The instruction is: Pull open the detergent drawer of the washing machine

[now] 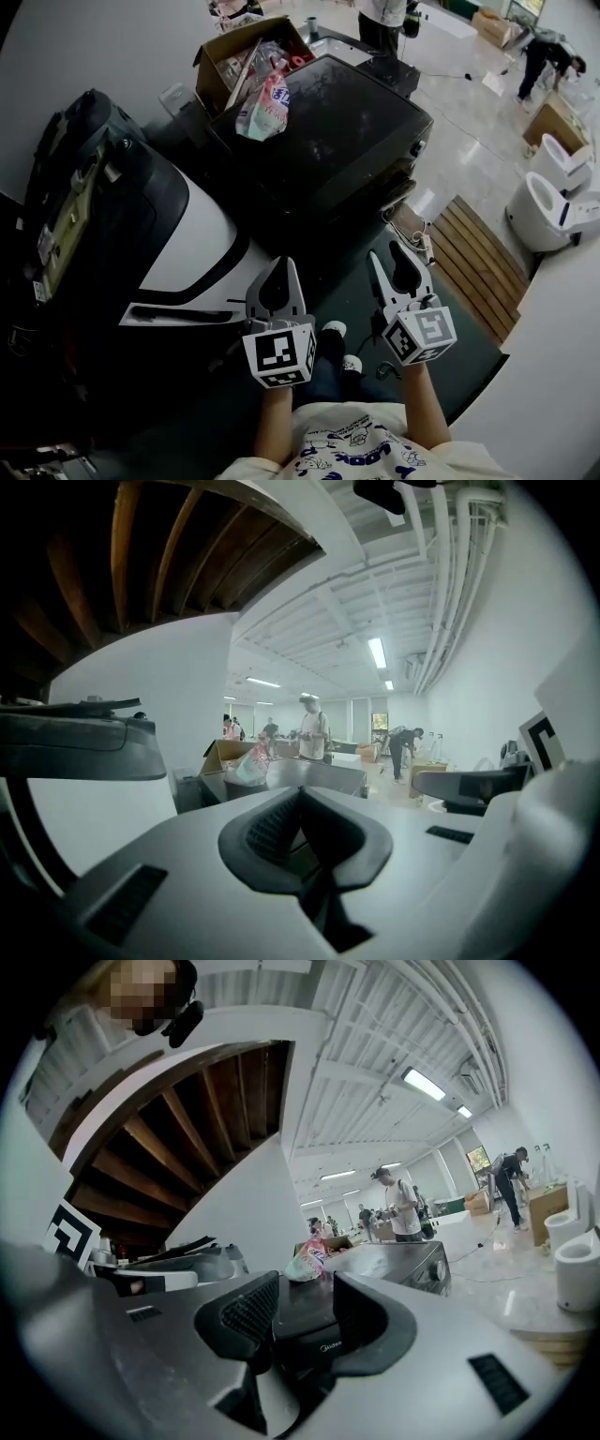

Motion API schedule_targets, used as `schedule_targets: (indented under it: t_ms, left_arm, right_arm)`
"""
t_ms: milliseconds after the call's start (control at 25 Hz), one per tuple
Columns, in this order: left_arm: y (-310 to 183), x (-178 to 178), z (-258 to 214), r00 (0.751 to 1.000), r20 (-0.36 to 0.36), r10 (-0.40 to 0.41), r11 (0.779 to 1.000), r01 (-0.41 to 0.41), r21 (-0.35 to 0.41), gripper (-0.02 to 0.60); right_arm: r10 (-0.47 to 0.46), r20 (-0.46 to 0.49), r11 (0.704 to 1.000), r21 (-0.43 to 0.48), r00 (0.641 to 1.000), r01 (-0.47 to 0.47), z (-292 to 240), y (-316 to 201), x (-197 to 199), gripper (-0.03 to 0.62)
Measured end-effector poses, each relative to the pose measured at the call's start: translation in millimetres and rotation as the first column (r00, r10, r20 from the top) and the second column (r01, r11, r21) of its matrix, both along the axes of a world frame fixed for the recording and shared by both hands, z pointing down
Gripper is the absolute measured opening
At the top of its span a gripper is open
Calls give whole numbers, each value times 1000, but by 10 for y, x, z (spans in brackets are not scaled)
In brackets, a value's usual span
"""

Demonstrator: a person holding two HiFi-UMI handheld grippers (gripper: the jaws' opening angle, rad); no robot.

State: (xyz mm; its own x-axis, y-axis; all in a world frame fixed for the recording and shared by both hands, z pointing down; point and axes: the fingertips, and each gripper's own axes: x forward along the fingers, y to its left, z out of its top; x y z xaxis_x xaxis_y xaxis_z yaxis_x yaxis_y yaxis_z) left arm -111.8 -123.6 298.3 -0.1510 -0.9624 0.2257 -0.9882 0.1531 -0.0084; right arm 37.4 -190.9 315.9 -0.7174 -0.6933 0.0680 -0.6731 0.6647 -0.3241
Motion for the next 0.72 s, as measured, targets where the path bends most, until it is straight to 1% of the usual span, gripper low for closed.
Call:
schedule_targets:
  t_ms: [120, 280, 400, 520, 720]
  left_arm:
    - [-181, -89, 66, 1000, -3, 20, 1000, -20, -11, 14]
    - [-401, -211, 193, 999, -8, 51, 998, -51, -29, 14]
    - [-542, -288, 325, 997, -12, 76, 996, -76, -47, 14]
    - [-650, -337, 477, 995, -25, 98, 993, -100, -66, 14]
    - [-780, -419, 703, 992, -31, 123, 988, -125, -94, 14]
  right_arm:
    - [9, 46, 1000, -30, 999, -7, 69, -159, -100, 181]
    - [34, 133, 993, -115, 990, -19, 263, -360, -234, 181]
    - [62, 190, 980, -196, 980, -24, 488, -489, -326, 179]
    - [76, 228, 960, -278, 971, -10, 737, -551, -417, 186]
    - [95, 313, 939, -344, 945, 19, 1044, -623, -547, 193]
